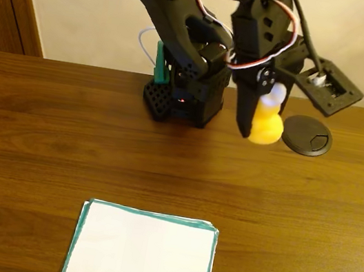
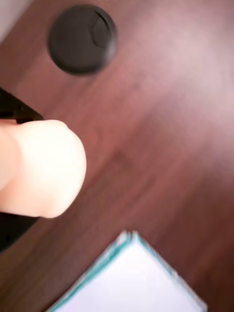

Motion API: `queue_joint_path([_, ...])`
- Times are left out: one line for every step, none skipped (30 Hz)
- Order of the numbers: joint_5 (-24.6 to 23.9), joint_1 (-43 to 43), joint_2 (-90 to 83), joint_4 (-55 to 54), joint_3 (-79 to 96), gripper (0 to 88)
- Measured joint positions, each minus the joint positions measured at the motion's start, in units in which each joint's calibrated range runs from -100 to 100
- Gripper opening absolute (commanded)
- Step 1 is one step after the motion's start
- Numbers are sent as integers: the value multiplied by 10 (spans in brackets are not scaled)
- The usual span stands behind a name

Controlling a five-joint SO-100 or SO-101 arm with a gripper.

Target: Grab the yellow duck toy and put inside the green color rectangle box on the table

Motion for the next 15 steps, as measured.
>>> queue_joint_path([11, 35, 0, 0, -2, 28])
queue_joint_path([20, 75, 2, 0, -5, 28])
queue_joint_path([37, 121, 10, 0, -12, 28])
queue_joint_path([56, 173, 25, 1, -29, 28])
queue_joint_path([74, 224, 37, 1, -43, 28])
queue_joint_path([94, 281, 47, 1, -51, 30])
queue_joint_path([115, 340, 56, 1, -54, 30])
queue_joint_path([132, 396, 69, 1, -60, 31])
queue_joint_path([148, 448, 87, -5, -69, 32])
queue_joint_path([162, 482, 115, -18, -79, 32])
queue_joint_path([173, 508, 144, -33, -85, 32])
queue_joint_path([181, 536, 171, -55, -86, 32])
queue_joint_path([188, 563, 202, -72, -87, 32])
queue_joint_path([193, 577, 227, -94, -87, 32])
queue_joint_path([197, 587, 252, -112, -87, 33])
